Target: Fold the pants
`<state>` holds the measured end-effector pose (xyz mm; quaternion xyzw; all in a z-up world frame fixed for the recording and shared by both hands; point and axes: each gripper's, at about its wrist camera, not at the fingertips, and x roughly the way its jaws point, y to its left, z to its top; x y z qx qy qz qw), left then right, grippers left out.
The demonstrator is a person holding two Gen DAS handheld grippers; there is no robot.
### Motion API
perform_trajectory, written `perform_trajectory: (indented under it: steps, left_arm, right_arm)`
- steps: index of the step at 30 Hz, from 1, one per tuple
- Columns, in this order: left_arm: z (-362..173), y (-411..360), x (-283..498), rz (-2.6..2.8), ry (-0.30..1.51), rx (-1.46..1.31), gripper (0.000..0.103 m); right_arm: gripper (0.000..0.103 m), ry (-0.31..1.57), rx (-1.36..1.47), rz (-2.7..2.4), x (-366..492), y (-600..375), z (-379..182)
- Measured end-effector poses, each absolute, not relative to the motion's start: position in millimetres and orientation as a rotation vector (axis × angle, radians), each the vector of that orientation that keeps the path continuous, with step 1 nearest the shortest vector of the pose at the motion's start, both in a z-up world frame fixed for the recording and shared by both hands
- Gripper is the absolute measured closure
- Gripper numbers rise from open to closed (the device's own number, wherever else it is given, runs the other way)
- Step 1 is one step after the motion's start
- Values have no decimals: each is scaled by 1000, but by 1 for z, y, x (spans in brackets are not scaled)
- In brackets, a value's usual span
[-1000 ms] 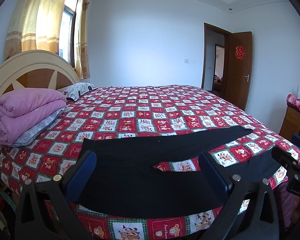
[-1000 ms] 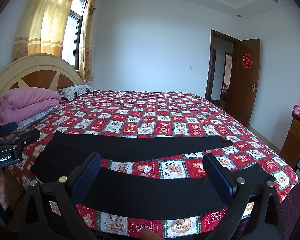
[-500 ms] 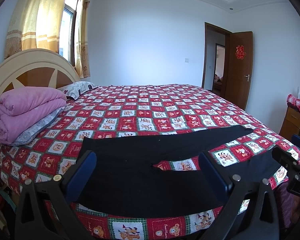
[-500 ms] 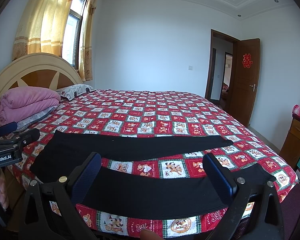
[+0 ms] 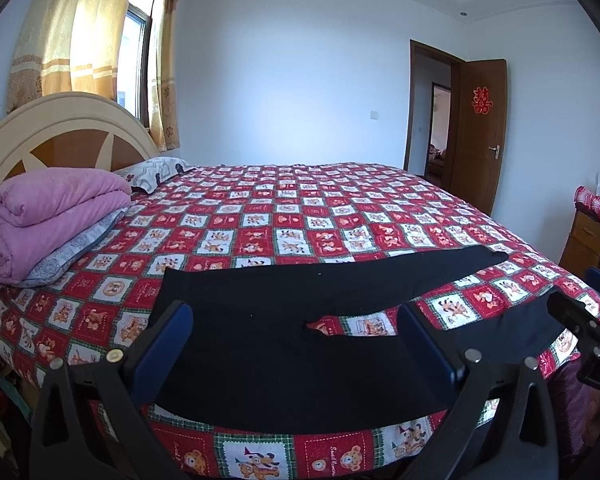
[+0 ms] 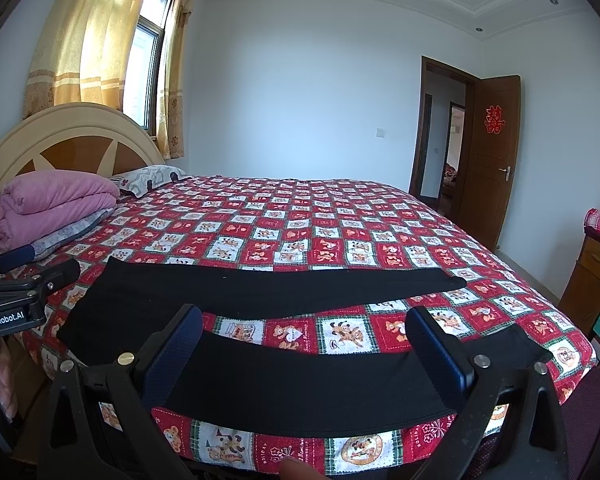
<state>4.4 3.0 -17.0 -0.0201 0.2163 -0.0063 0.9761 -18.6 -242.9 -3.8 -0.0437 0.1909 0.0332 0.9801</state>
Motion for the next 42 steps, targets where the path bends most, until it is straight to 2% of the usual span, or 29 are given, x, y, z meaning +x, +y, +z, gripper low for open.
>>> perform_trajectory:
  steps: [7, 17, 21, 23, 25, 28, 31, 35, 37, 39, 42]
  left_arm:
    - [-59, 36, 44, 55, 543, -103, 0]
    - [-116, 152, 109, 273, 695, -289, 1]
    - [-118, 175, 150, 259, 722, -304, 11]
    - [-118, 178, 172, 249, 725, -267, 13]
    - [-119, 183, 197, 227, 734, -239, 21]
    - [-122, 189, 231, 201, 760, -199, 23]
    - [-132, 194, 258, 185, 797, -180, 30]
    - [-148, 201, 282, 160, 859, -185, 43]
    - [-154, 204, 285, 130, 873, -205, 58]
    - [-158, 207, 286, 94, 878, -230, 66]
    - [-158, 206, 286, 85, 869, -225, 70]
  right_arm:
    - [1, 415, -103, 95, -7, -245, -19]
    - [1, 529, -121, 56, 29, -255, -68]
    - [1, 574, -129, 63, 43, -259, -91]
    - [1, 599, -117, 59, 51, -264, -99]
    - [1, 611, -103, 56, 56, -269, -104]
    - [1, 627, -82, 33, 63, -279, -111]
    - [1, 656, -59, 12, 71, -287, -118]
    - [1, 687, -50, -10, 78, -294, -127]
    - [1, 698, -44, -16, 83, -297, -129]
    - [1, 700, -40, -16, 87, -300, -130]
    - [3, 702, -45, 2, 95, -304, -128]
